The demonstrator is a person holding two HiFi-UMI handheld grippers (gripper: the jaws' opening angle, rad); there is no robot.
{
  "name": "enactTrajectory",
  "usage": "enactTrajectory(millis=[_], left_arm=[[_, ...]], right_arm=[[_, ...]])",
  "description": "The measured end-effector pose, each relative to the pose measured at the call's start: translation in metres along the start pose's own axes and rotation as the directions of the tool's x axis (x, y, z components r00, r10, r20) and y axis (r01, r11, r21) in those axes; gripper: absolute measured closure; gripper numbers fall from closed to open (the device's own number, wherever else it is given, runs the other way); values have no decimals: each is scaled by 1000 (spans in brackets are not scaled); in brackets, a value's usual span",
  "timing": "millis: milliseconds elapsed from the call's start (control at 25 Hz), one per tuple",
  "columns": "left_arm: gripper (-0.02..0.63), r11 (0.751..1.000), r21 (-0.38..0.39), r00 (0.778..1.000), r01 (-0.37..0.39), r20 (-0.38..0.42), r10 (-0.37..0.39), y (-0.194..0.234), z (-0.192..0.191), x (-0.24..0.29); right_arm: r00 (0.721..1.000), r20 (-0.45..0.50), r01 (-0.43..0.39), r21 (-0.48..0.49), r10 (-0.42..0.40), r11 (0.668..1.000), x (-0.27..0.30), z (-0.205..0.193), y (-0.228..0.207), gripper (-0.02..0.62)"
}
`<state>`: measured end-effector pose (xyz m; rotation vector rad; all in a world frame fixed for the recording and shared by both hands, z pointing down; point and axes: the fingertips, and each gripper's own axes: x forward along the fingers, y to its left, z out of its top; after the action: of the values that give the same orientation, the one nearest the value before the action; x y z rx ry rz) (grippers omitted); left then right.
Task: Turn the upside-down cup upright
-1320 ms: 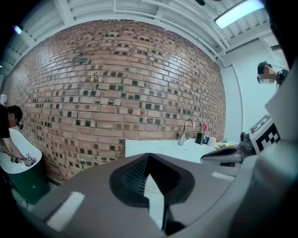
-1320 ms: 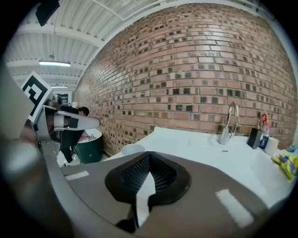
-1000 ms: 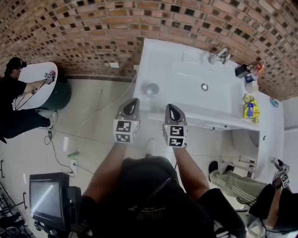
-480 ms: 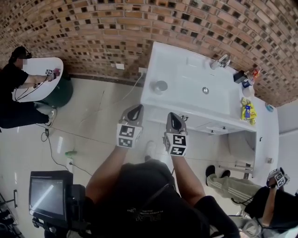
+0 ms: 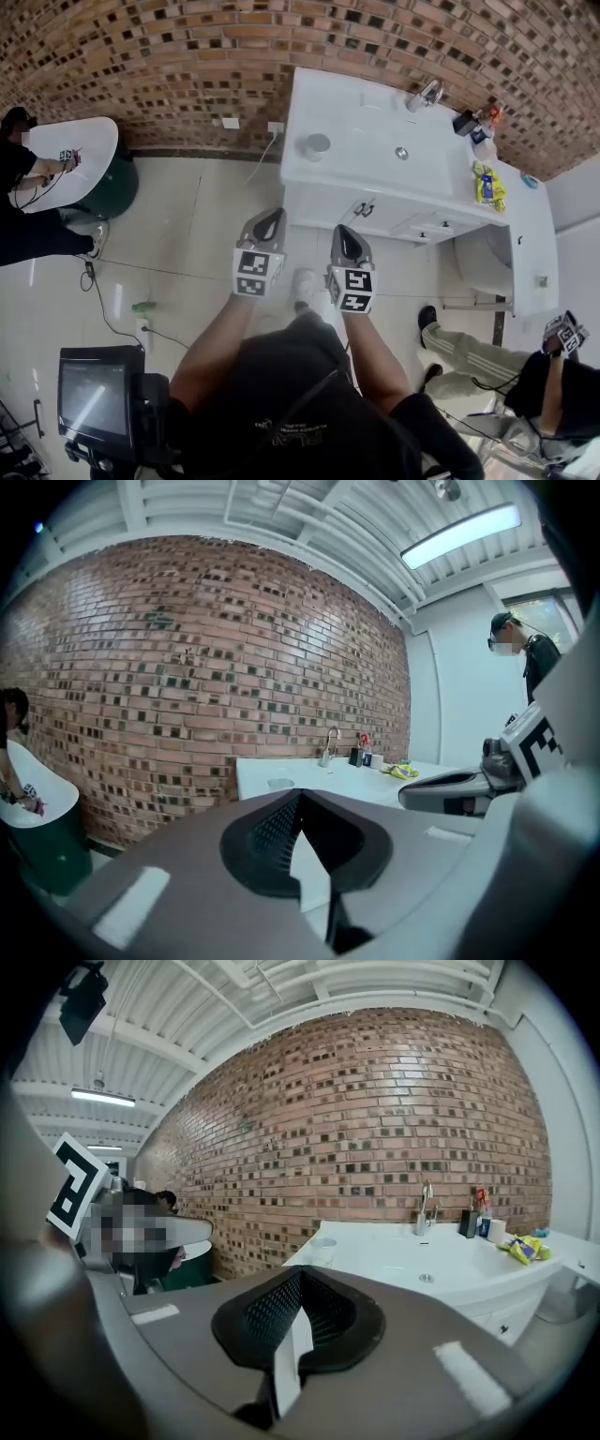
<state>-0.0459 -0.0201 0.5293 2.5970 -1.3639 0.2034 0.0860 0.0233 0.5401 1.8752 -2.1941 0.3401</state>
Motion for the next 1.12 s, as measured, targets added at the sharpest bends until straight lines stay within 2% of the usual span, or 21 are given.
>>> enactTrajectory(millis=[240, 520, 1120], left_arm=[[609, 1000, -6, 1000, 17, -2, -17, -14, -14, -30], [609, 998, 68, 1000, -15, -1, 15, -11, -5, -39], [609, 999, 34, 998, -35, 47, 33, -14, 7, -47]], right_arm=[[1000, -1, 20, -6, -20, 1000, -32, -13, 12, 583], [998, 36, 50, -32, -49, 998, -47, -8, 11, 583], [996, 83, 22, -27, -20, 999, -46, 7, 18, 584]])
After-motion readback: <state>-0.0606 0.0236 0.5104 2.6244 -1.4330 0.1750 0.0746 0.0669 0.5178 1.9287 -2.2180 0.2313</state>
